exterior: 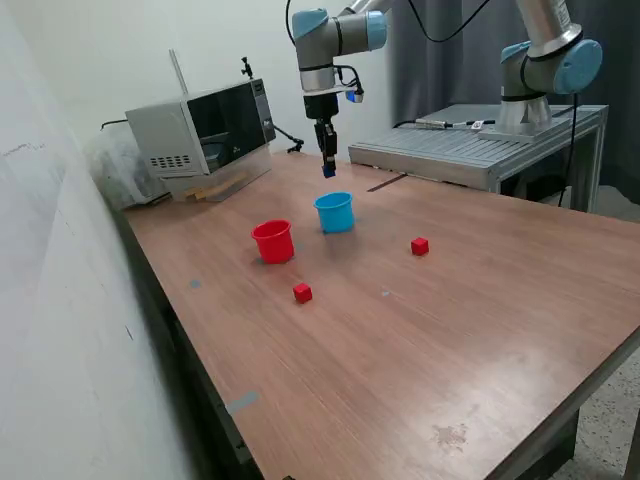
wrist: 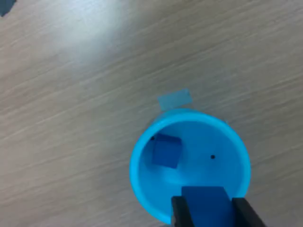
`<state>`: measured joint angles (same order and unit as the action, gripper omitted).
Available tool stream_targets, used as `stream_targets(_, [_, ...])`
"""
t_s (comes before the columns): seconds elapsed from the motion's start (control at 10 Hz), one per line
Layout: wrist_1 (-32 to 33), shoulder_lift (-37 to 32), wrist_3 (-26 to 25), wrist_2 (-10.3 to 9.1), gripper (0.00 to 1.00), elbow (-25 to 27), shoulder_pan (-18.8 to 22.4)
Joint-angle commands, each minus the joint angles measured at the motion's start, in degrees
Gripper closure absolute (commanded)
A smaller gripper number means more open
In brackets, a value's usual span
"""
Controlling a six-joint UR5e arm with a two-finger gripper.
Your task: Place red objects in the red bin, and blue objects in the blue bin.
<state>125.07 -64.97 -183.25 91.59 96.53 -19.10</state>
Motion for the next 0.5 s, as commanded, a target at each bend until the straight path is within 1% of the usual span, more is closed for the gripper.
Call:
stream_targets(0.0, [1.67,2.12,0.09,-0.01,1.0,-0.11,-0.06])
stream_targets(0.2, [2.02,2.13,0.09,-0.1,1.0,-0.2,-0.06])
stream_targets(0.3, [2.02,2.13,0.18,-0.1,0.0,-0.03,0.03])
stream_targets(0.4, [2.02,2.04,0.18,-0.19,0.0,0.06,0.2])
